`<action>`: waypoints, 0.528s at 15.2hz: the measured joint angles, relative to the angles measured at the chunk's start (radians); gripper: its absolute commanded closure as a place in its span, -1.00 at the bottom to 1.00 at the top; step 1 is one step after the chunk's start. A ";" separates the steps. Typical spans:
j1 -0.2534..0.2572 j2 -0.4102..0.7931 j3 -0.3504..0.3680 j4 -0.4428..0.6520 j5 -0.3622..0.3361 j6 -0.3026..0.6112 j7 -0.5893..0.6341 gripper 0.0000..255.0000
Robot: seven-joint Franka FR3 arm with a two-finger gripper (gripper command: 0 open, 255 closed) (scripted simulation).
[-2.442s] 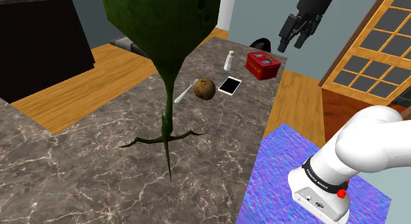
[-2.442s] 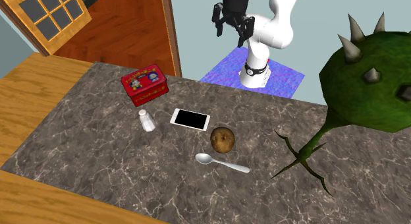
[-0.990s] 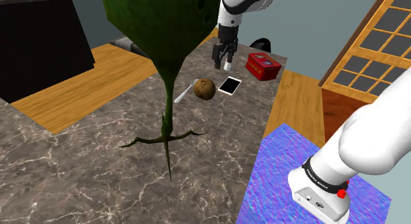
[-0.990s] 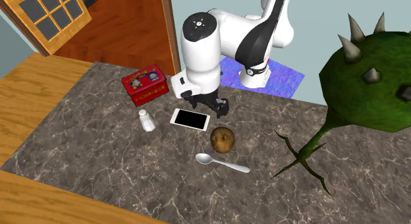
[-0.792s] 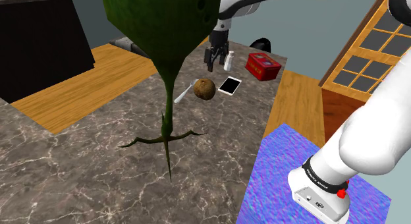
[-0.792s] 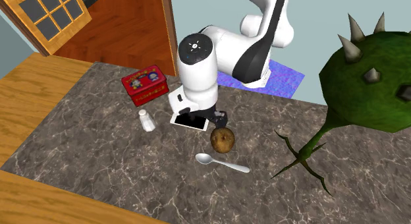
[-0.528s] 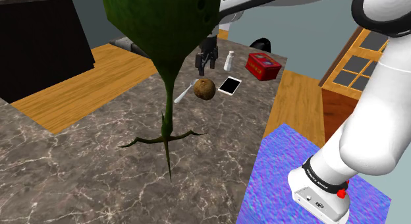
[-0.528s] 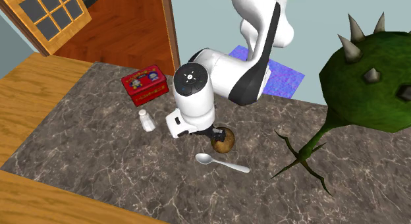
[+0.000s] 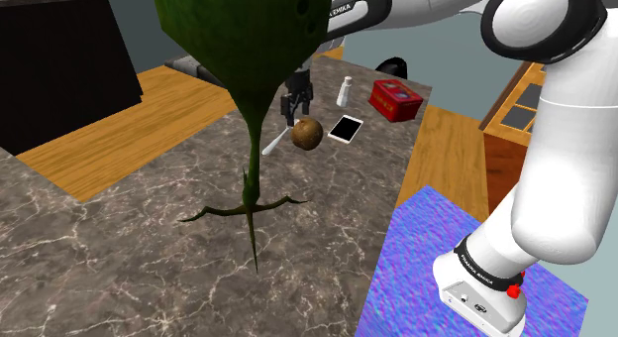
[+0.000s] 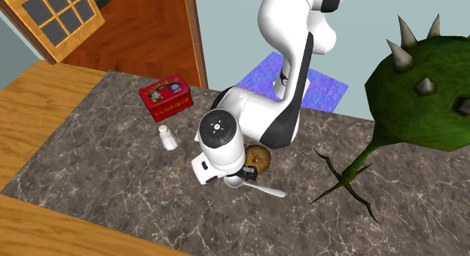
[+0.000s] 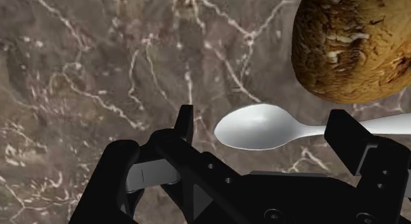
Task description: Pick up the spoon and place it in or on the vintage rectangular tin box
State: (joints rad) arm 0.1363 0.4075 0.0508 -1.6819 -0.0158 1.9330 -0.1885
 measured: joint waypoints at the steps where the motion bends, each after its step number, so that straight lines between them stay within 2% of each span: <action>1: 0.000 0.005 0.000 -0.009 0.000 0.012 0.000 -1.00; 8: 0.000 0.014 0.000 -0.032 -0.001 0.042 0.000 -1.00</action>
State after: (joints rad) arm 0.1365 0.4218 0.0505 -1.7141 -0.0169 1.9752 -0.1883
